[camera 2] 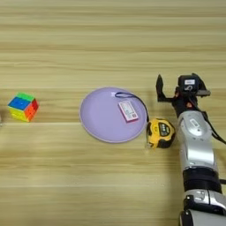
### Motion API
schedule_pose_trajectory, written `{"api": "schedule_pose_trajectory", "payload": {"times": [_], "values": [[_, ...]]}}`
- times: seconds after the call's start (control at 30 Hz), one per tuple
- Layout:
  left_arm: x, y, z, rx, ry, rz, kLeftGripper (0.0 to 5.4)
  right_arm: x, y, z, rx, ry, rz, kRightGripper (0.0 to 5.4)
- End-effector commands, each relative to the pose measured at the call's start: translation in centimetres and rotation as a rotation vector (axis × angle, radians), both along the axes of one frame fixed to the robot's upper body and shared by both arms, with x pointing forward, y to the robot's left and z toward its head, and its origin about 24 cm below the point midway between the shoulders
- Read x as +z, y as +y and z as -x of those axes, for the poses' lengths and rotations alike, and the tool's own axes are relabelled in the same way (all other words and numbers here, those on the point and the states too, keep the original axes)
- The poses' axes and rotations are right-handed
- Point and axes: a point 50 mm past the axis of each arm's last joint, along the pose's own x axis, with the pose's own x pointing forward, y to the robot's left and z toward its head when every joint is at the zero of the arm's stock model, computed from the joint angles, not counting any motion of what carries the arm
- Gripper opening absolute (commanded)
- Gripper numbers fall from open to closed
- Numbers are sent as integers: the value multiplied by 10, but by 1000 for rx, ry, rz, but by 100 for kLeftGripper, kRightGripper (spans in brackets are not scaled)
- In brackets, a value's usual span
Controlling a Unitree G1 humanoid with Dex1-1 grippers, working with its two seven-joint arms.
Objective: Move the objects on the table
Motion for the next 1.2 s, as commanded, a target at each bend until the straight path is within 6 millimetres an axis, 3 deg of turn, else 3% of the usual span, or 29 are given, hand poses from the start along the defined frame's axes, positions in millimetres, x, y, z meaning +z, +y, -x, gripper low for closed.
{"api": "schedule_pose_trajectory", "payload": {"times": [0.03, 0.53, 0.87, 1.2], "values": [[30, 5, -12, 1, -93, -36, 327, 3, 3, -4, 5, -17, -4, 540], [96, -5, -48, -35, -253, -44, 327, 0, 10, -4, 12, -14, -11, 540], [115, -52, -75, -160, -292, 1, 327, -3, 13, -3, 17, -11, -14, 540], [107, -108, -84, -311, -261, 46, 325, -4, 16, -2, 15, -13, -18, 540]]}}
